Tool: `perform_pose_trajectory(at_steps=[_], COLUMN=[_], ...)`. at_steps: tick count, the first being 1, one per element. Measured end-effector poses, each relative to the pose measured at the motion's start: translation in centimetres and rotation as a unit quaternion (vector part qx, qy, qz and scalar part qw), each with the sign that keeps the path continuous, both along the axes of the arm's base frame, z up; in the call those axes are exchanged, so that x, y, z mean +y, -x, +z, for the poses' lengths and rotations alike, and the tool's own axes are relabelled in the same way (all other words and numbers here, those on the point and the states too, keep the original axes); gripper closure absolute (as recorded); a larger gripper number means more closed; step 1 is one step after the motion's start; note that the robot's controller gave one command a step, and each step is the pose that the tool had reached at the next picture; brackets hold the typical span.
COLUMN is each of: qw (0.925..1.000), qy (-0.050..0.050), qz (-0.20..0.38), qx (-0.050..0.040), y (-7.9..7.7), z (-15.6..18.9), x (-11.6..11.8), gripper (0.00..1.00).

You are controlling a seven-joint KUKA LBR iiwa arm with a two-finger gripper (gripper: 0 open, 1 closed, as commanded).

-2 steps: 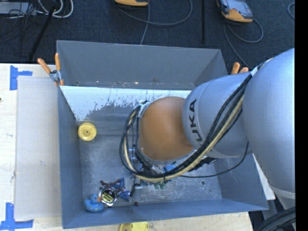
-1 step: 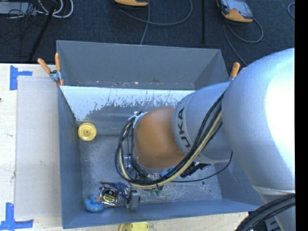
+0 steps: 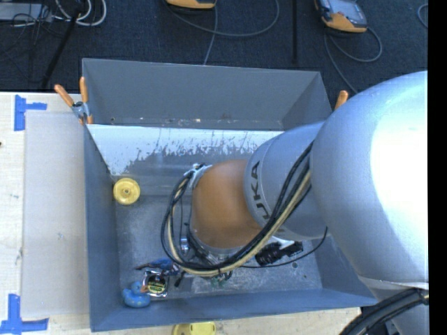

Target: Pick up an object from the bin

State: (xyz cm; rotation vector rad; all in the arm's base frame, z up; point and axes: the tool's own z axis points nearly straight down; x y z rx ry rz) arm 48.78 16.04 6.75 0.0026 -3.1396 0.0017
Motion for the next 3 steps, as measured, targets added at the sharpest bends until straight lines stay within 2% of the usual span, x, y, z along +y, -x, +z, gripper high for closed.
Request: perform_pose_trajectory(at_steps=[1,2,3], qw=[1.0000,1.0000,0.9999], qy=[0.000,0.001,-0.001], qz=[-0.005,0.000,0.015], qx=[0.0002,0.0030,-0.0012], y=[0.0,0.0,-4.9], z=[0.2,4.6,16.7], x=[0.1,-0.2,0.4], gripper=[1.00,1.00,1.00])
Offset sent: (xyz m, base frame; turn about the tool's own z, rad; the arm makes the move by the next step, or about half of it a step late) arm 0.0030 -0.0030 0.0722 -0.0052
